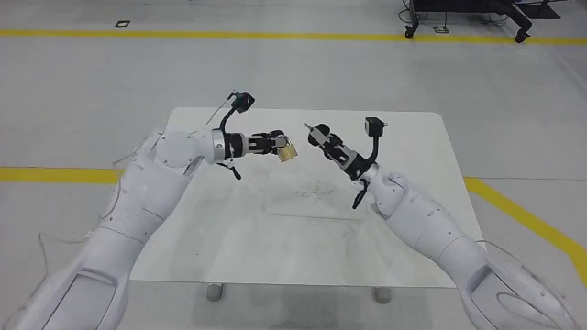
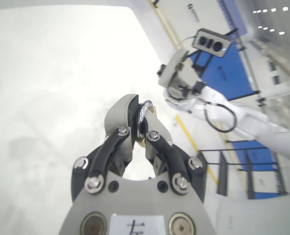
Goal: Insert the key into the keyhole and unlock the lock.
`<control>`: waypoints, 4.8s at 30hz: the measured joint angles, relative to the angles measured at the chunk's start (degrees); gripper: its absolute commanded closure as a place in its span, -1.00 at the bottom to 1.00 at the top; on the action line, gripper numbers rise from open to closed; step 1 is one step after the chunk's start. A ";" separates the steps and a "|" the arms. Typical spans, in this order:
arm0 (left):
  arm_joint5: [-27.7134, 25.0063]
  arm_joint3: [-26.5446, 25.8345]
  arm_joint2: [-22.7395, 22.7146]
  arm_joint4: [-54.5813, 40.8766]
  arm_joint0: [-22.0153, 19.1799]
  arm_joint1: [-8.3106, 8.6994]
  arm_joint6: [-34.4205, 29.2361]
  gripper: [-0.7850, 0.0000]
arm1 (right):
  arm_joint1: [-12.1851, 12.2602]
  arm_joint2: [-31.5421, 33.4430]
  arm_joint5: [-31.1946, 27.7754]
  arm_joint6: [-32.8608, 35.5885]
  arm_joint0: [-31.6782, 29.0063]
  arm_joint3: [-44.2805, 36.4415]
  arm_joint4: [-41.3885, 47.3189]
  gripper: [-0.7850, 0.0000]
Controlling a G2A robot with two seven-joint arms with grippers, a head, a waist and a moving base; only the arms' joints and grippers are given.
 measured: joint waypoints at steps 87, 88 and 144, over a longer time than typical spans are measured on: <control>18.73 -4.38 -10.77 -10.17 8.88 -1.33 15.54 1.00 | -9.24 7.92 12.19 15.59 -11.44 -8.32 20.44 1.00; 18.61 -4.51 -10.95 -10.33 9.06 -1.32 15.47 1.00 | -9.34 8.10 12.25 15.60 -11.48 -8.26 20.05 1.00; 19.41 -9.23 -9.76 0.97 11.00 -2.18 19.76 1.00 | -13.59 15.60 19.33 10.58 -13.53 -9.28 9.22 -1.00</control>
